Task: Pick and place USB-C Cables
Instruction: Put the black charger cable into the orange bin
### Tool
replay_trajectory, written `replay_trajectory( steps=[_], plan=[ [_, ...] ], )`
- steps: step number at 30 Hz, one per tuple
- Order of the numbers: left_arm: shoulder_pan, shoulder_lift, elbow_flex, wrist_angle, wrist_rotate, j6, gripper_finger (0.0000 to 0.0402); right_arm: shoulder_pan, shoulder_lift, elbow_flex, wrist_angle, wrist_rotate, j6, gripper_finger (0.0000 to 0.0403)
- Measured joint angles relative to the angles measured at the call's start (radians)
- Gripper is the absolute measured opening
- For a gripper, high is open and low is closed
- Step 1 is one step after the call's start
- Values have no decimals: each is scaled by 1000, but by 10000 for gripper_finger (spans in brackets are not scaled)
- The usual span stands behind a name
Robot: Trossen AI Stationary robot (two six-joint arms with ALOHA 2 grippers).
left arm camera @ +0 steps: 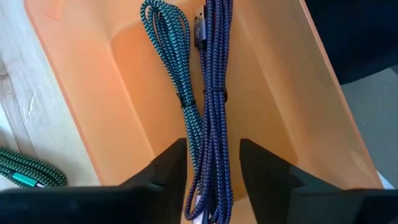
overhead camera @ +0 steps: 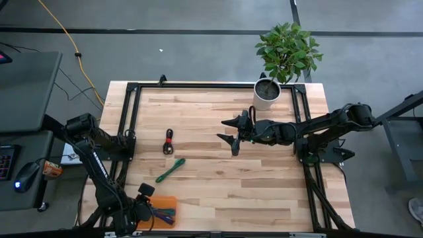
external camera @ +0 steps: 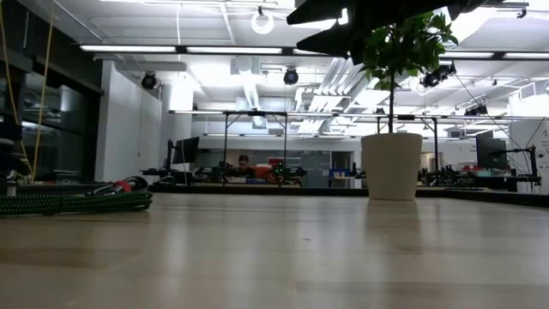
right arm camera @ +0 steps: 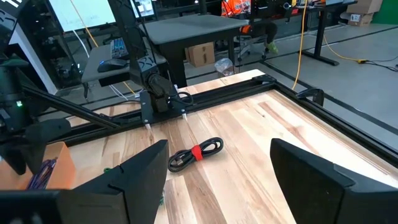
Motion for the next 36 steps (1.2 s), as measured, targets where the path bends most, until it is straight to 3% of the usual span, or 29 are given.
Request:
replay_trajectory(
  steps=[6,10,14,27,31,36],
  plan=[
    [29,-28,0,-3,73,3,159,0,0,0,0,0,0,273],
    [73,-61,0,-4,175,4,159,0,0,0,0,0,0,273],
    [118,-115,0,-4,201,100,150,0,0,0,-1,0,0,273],
    [367,-473,0,28,-117,682,137,0,0,0,-11,0,0,273],
    [469,-625,-65,197,-116,852,132,0,0,0,-14,0,0,273],
    [625,-844,-287,553,-35,993,123,0,0,0,-15,0,0,273]
  ],
)
